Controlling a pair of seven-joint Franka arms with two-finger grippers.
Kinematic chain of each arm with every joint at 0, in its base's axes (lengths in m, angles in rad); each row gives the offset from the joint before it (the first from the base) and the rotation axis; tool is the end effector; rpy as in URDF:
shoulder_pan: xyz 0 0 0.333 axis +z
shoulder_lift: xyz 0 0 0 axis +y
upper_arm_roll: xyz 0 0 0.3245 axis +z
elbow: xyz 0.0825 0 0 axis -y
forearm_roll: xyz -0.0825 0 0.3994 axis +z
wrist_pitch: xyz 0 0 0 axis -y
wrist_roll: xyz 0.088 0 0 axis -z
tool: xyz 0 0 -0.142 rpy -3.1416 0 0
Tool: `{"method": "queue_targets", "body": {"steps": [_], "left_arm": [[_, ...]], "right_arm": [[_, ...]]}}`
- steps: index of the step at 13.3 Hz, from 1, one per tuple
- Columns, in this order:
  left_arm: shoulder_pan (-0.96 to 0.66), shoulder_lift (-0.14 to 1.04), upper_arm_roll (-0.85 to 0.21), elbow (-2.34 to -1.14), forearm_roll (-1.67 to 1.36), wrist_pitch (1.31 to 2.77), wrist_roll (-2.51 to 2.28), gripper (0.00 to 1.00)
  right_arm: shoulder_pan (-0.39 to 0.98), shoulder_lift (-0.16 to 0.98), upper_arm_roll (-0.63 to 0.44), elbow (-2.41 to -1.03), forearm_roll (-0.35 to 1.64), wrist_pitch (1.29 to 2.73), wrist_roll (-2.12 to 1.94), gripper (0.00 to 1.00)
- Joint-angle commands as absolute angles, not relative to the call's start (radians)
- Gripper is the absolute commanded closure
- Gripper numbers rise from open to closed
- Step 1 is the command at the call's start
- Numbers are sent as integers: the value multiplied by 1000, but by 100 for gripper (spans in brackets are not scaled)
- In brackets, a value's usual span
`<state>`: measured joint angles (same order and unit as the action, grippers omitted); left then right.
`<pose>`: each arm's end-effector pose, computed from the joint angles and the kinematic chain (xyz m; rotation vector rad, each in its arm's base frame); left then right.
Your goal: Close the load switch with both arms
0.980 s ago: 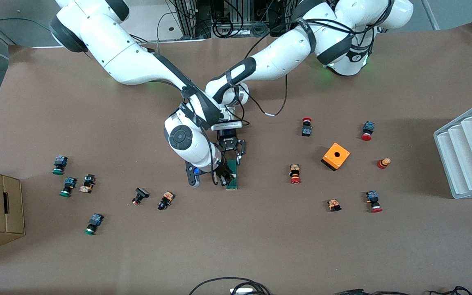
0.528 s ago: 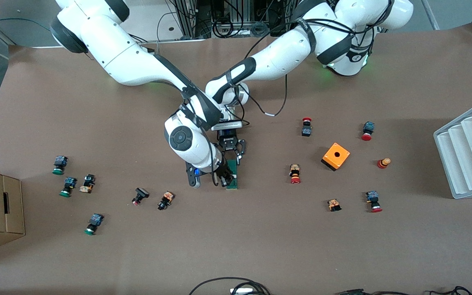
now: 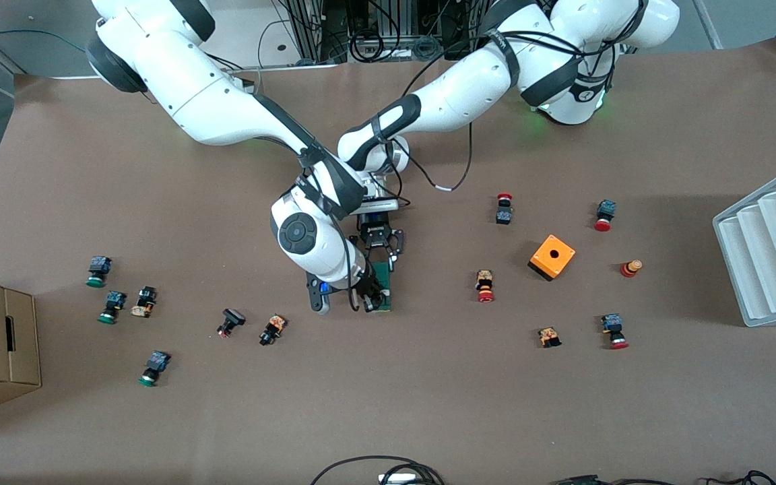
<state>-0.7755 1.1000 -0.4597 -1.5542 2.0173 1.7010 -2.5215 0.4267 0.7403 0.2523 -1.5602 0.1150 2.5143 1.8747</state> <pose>0.3780 -0.5877 0.0332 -2.4506 -0.1801 -1.8891 0.6000 0.4519 0.2062 -2.2063 1.7936 0.2325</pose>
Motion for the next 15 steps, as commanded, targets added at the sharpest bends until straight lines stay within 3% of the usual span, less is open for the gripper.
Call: {"method": "queue_targets", "body": {"steps": [1,15], "left_arm": [[-778,1123,-468,-1531,2019,1690,-2510,41],[-778,1123,-468,-1531,2017,1690,-2510,41]], "right_arm": [[436,818,255,-1465,132,2531,1868,82],[437,884,253,-1413,127,2545,1861,82]]}}
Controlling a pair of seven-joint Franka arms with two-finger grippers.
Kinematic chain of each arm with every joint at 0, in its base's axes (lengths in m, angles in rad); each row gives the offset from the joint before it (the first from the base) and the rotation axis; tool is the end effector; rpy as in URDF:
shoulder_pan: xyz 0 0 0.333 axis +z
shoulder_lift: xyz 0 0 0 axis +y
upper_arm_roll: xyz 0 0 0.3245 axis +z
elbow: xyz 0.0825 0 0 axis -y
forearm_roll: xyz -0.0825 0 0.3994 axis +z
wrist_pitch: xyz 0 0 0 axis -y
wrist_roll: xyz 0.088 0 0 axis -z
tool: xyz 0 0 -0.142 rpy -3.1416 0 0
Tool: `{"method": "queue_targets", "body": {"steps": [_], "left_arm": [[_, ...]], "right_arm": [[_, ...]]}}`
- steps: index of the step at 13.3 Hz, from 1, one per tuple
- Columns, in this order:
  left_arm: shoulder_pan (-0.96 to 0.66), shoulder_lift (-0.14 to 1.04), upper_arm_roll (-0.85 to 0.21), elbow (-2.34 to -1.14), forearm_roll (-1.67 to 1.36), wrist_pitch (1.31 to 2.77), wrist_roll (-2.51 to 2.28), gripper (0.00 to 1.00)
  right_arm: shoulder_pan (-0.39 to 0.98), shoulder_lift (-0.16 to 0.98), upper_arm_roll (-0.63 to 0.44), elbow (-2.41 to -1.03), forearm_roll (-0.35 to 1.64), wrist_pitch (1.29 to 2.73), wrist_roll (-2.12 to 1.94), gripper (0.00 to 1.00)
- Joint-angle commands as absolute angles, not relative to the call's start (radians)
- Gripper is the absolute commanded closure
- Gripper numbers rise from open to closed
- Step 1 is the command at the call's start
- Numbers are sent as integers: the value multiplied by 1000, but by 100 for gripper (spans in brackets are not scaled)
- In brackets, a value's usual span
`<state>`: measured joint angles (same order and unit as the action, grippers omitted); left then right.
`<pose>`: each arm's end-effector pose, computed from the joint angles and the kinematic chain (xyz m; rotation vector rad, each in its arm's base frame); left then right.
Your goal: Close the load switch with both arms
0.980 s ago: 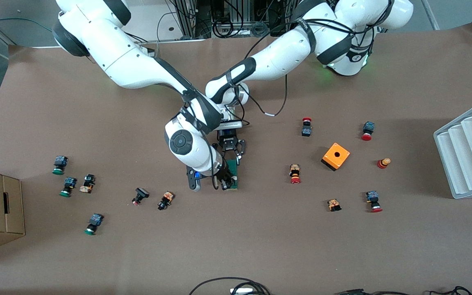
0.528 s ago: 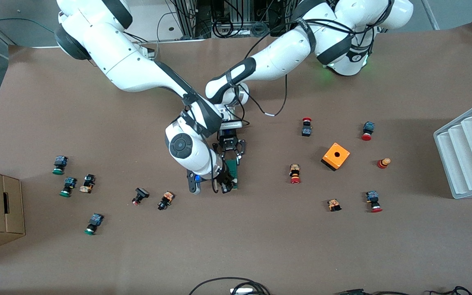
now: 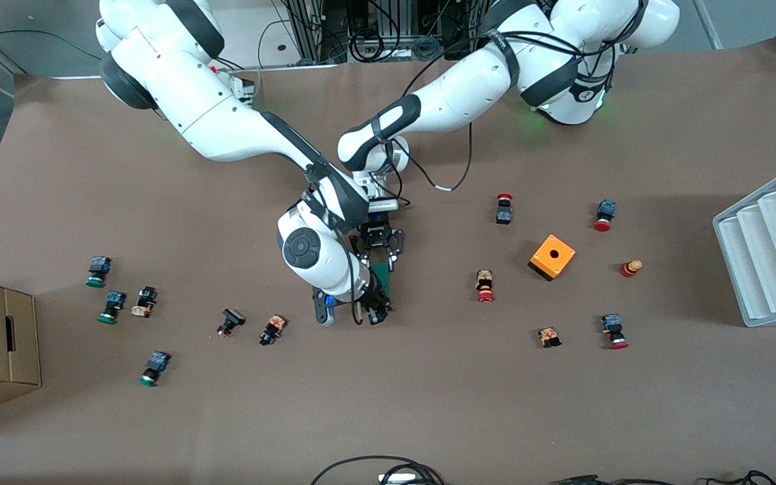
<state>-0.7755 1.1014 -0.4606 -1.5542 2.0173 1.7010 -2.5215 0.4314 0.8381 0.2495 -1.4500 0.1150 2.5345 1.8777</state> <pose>0.3773 -0.5878 0.0324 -2.4520 -0.1791 -1.8872 0.6228 0.4605 0.1870 -2.1583 1.7960 0.2330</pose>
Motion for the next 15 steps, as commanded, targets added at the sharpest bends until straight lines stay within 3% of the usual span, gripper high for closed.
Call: {"method": "queue_targets", "body": {"steps": [1,9,11,12,13,15], "left_arm": [[-778,1123,-468,-1531,2010,1690,-2510,41],[-778,1121,-468,-1529,2006,1690,-2508,41],[-778,1121,-468,-1529,2006,1690,-2508,41],[-778,1121,-468,-1529,2005,1690,-2508,41],[-778,1121,-468,-1529,2005,1690,-2508,41],[-778,1121,-468,-1529,2005,1690,-2508,41]], "right_arm": [[436,887,252,-1413,127,2546,1858,82],[433,887,252,-1413,126,2543,1856,82],[428,868,255,-1413,130,2531,1861,61],[426,853,255,-1413,133,2530,1868,15],[426,830,253,-1414,146,2523,1868,4],[407,770,250,-1422,144,2472,1855,0]]}}
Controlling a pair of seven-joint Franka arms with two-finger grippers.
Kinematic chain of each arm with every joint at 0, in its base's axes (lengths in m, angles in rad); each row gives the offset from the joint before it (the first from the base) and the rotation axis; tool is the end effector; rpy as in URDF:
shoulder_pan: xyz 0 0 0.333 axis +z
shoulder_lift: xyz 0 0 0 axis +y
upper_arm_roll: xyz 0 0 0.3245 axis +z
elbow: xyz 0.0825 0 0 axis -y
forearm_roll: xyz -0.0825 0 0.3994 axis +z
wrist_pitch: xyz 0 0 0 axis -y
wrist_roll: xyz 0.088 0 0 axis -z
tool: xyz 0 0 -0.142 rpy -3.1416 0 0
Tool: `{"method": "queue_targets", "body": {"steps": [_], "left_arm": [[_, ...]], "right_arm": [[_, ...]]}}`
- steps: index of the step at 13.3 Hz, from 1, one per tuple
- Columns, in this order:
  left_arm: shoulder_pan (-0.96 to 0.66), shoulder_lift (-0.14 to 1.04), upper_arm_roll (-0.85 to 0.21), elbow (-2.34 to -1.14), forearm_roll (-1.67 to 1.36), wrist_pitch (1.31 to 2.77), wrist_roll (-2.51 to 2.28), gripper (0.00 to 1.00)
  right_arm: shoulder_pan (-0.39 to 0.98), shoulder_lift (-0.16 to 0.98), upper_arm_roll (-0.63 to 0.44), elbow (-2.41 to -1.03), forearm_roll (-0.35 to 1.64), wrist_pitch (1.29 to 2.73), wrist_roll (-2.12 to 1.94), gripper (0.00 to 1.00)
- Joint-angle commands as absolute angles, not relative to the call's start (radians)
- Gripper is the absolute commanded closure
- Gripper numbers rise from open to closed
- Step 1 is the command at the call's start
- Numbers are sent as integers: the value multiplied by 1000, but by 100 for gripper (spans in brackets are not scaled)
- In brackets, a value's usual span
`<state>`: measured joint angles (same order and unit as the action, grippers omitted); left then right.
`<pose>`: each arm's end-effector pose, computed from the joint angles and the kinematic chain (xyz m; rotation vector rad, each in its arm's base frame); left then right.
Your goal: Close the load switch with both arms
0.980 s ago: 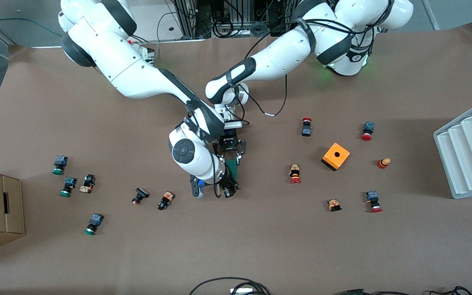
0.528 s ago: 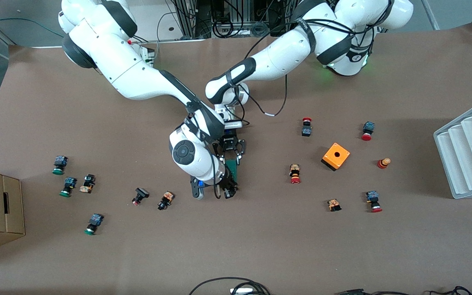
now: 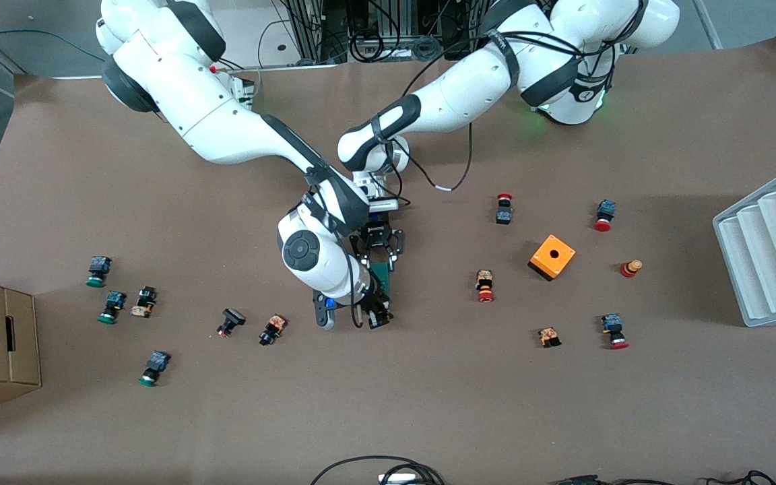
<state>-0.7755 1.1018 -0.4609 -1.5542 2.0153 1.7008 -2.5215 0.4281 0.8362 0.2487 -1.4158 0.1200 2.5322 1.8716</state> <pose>0.3770 -0.5876 0.0320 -2.4524 -0.1808 -1.8845 0.6347 0.4614 0.2044 -2.1307 1.7782 0.2182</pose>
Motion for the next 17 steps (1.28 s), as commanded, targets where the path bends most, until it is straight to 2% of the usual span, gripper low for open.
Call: {"method": "queue_targets", "body": {"steps": [1,4,6,9,15,17], "left_arm": [[-778,1121,-468,-1529,2005,1690,-2507,41],[-778,1121,-468,-1529,2005,1690,-2507,40],[-776,1118,-468,-1529,2005,1690,-2502,26],[-773,1105,-468,-1528,1988,1695,-2482,3],[-778,1037,-469,-1532,1910,1704,-2424,0],[-779,1000,-474,-1532,1844,1712,-2331,0]], "right_arm": [[385,729,249,-1431,147,2453,1832,0],[339,537,245,-1604,147,2398,1647,0],[299,436,248,-1675,149,2334,1559,0],[230,324,250,-1683,155,2143,1374,0],[92,143,241,-1703,209,1896,868,0],[86,95,163,-1701,209,1814,687,0]]}}
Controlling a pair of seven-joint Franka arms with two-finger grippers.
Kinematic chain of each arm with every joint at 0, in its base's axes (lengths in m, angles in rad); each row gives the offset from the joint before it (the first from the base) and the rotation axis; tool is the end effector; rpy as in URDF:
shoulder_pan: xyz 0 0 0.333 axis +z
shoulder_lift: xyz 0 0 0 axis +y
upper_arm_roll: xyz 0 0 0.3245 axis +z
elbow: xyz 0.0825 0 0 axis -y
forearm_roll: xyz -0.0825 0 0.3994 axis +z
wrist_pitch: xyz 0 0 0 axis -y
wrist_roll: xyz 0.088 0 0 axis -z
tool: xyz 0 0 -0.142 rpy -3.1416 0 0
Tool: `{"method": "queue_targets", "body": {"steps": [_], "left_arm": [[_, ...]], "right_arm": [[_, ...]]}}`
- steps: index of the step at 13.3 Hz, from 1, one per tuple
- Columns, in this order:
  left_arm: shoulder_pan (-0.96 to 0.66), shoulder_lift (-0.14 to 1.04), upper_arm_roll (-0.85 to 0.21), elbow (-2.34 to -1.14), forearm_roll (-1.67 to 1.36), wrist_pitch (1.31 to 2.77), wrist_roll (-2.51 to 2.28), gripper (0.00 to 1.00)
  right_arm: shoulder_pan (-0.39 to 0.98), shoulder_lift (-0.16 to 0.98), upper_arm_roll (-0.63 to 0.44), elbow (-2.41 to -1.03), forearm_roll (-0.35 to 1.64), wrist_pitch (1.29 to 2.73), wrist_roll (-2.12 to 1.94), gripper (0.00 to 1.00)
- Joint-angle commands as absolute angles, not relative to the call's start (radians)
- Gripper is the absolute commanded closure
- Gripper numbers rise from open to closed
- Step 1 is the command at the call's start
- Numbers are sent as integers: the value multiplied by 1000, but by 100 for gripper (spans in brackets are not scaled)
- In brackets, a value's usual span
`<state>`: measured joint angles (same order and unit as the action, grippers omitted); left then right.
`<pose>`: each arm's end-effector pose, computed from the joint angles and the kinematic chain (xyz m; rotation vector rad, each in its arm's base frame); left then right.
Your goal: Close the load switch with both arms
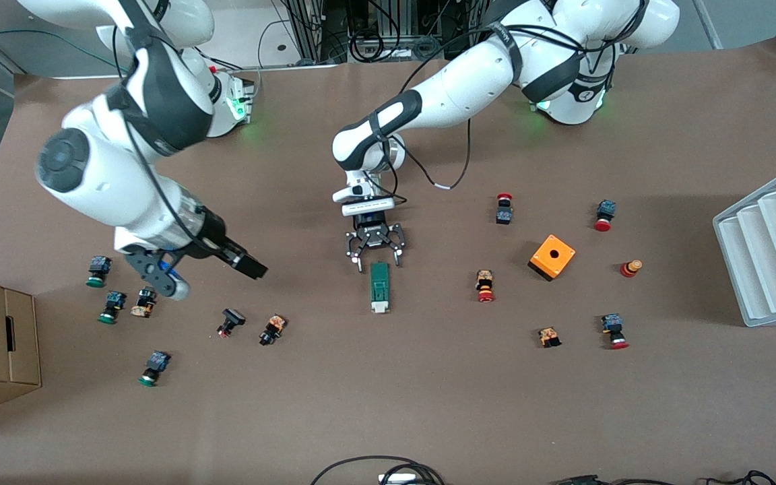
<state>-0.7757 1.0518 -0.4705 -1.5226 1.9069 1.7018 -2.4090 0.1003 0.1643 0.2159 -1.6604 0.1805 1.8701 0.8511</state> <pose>0.3885 -0.5976 0.0702 -2.4284 -0.2099 -1.7959 0.6006 0.2097 0.4860 -2.8127 0.8513 0.1100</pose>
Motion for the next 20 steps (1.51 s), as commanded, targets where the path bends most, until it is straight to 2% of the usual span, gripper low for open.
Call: {"method": "queue_targets", "body": {"steps": [1,4,7,10,15,20], "left_arm": [[-779,976,-486,-1531,1813,1713,-2295,0],[-779,908,-494,-1531,1741,1741,-2225,0],[-776,836,-512,-1529,1634,1759,-2096,0],[-769,767,-517,-1511,1530,1793,-1950,0],[-767,678,-517,-1441,1332,1804,-1671,0],[-733,588,-514,-1439,1201,1813,-1496,0]], "right_arm": [[78,74,125,-1701,207,1783,579,0],[54,23,-1,-1715,198,1733,216,0],[57,-60,-119,-1813,151,1743,-91,0],[89,-132,-147,-1893,39,1776,-141,0],[129,-81,-150,-1853,-9,1819,-158,0],[130,-75,-144,-1816,-8,1812,-149,0]]}}
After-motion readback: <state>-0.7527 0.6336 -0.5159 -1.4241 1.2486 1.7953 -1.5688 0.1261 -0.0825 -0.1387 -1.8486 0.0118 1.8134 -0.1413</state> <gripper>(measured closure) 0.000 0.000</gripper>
